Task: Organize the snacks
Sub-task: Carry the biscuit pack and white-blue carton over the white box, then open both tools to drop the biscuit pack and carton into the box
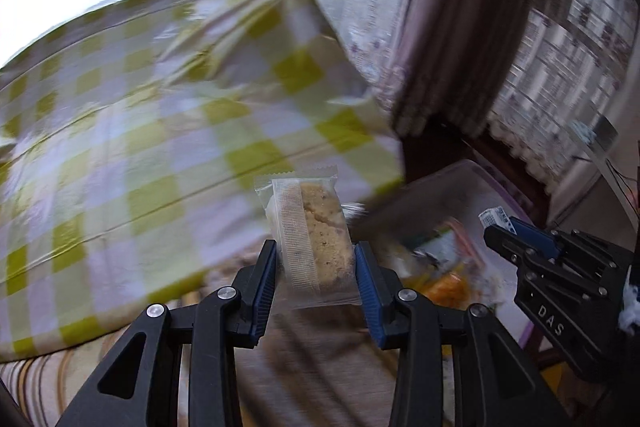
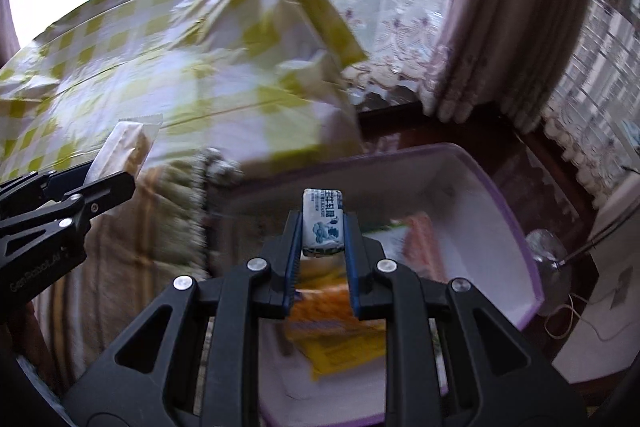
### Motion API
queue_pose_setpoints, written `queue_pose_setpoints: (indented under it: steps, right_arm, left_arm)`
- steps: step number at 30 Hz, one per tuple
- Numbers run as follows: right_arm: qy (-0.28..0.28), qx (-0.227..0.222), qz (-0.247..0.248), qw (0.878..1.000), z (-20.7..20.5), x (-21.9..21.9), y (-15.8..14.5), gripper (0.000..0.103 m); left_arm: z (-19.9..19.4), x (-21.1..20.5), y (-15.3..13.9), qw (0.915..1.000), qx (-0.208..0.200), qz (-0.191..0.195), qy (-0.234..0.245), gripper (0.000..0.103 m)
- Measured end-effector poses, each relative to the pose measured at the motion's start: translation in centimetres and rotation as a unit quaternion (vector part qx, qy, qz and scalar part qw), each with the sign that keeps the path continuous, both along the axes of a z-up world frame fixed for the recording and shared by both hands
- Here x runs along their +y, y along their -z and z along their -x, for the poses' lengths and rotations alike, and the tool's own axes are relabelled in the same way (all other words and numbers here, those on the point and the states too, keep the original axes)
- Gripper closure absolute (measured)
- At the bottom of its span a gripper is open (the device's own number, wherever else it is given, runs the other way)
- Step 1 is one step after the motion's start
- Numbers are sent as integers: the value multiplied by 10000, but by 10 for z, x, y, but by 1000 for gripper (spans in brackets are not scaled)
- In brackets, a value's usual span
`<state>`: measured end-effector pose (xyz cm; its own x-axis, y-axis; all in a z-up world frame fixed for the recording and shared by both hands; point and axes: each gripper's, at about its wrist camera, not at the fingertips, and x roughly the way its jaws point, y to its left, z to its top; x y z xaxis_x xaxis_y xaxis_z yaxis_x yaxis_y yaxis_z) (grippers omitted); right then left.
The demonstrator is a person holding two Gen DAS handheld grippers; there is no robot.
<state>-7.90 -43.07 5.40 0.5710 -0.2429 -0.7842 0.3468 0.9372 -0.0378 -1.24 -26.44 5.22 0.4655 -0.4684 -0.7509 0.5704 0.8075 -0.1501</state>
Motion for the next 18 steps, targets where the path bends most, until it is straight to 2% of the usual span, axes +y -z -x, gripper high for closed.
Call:
queue_pose_setpoints:
  steps: [7, 13, 16, 17, 18]
  right_arm:
    - [550, 89, 61, 9984, 29, -41, 6, 80]
    - [930, 233, 145, 9953, 46, -72, 17, 80]
    - [1048, 305, 99, 9940, 50, -82, 22, 80]
    - [1060, 339, 96, 9937, 50, -83, 23, 79]
    - [1055, 390, 104, 9936, 50, -83, 24, 78]
  left_arm:
    - [9, -42, 7, 9982, 285, -2, 531, 64]
    - [21, -66, 8, 9961, 311, -44, 822, 63]
    - [25, -71, 9, 9948, 375, 97, 946, 62]
    - [26, -72, 9, 9946, 374, 103, 960, 55]
    - [28, -74, 10, 9950, 336, 61, 941, 40]
